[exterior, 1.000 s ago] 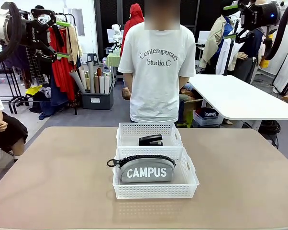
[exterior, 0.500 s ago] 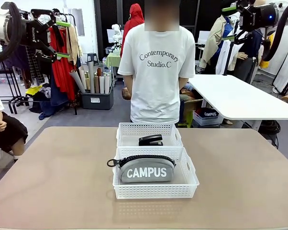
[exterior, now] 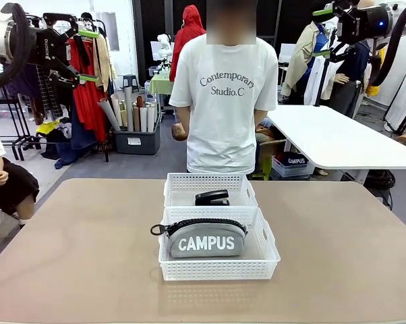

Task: Distribute items into two baskets.
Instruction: Place the picked Stapler into the Organizing basket as instructed by the person.

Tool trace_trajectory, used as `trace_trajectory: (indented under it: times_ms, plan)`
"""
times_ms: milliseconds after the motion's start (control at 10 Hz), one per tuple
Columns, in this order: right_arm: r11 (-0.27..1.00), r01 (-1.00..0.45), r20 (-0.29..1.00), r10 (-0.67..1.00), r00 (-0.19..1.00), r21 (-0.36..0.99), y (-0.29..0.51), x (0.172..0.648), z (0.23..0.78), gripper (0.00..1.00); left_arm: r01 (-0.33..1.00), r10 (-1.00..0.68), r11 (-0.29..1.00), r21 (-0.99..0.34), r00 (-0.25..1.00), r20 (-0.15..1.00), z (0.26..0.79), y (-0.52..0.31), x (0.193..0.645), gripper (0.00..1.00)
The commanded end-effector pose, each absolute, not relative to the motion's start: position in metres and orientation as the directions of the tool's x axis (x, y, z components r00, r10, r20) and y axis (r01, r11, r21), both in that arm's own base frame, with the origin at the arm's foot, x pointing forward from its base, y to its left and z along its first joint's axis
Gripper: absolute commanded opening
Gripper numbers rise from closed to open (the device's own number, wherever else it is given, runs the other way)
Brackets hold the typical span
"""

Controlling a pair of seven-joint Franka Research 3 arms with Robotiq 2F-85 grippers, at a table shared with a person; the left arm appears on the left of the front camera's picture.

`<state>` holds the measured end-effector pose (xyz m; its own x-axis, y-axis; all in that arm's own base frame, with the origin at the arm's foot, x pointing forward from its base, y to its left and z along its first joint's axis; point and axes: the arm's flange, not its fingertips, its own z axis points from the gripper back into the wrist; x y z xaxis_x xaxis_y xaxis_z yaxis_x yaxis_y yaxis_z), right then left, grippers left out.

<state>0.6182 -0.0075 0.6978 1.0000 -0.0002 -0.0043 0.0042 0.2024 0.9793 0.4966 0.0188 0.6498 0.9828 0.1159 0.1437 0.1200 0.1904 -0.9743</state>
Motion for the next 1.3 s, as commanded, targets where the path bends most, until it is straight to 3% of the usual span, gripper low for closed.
trace_trajectory:
  times_ms: [0, 1200]
  plan:
    - [0.2, 0.006, -0.005, -0.004, 1.0, 0.98, -0.0075, 0.6138, 0.7003, 1.0, 0.12, 0.115, 0.19, -0.974, 0.983, 0.144, 0.6506, 0.0181, 0.4945, 1.0]
    - [0.2, 0.006, -0.005, -0.004, 1.0, 0.98, -0.0075, 0.6138, 0.7003, 1.0, 0.12, 0.115, 0.19, -0.974, 0.983, 0.144, 0.6506, 0.0181, 0.4945, 1.0]
